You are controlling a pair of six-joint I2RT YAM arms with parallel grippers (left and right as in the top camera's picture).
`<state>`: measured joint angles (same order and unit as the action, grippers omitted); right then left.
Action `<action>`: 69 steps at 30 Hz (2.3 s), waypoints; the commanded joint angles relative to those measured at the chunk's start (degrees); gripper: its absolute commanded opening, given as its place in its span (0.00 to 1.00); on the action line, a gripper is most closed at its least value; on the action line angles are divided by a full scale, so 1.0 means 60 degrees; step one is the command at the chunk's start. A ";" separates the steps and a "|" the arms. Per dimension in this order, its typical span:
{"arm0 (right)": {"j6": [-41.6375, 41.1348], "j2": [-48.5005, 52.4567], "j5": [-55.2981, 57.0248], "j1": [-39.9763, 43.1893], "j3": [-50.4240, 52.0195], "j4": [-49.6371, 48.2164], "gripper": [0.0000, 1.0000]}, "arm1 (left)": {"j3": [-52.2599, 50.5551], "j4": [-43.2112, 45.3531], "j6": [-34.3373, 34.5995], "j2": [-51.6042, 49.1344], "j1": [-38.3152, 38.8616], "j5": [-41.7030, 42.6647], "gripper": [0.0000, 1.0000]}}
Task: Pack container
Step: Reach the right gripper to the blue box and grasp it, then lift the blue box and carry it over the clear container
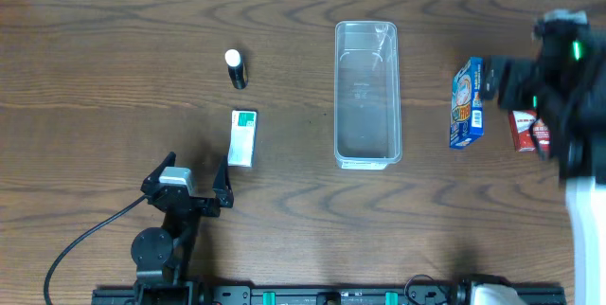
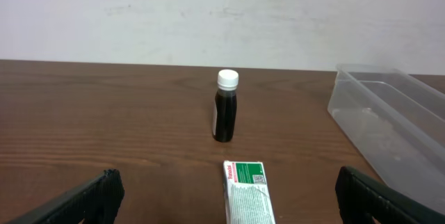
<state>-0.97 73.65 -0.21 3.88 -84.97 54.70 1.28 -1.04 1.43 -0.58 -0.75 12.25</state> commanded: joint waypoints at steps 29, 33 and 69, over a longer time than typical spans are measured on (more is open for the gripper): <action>0.0455 0.6987 0.0670 0.0452 -0.1996 0.1708 0.85 | -0.0175 -0.0310 -0.0095 0.0058 -0.0058 0.0102 0.98; 0.0455 0.7399 0.0477 0.0452 -0.1996 0.1705 0.78 | -0.0175 -0.0310 -0.0095 0.0058 -0.0058 0.0098 0.98; 0.0106 0.7216 -0.0484 0.0546 -0.2619 0.2153 0.21 | -0.0175 -0.0310 -0.0095 0.0058 -0.0058 0.0098 0.98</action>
<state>0.43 118.93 0.51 6.74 -97.19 66.63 1.28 -1.06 1.43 -0.58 -0.75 12.23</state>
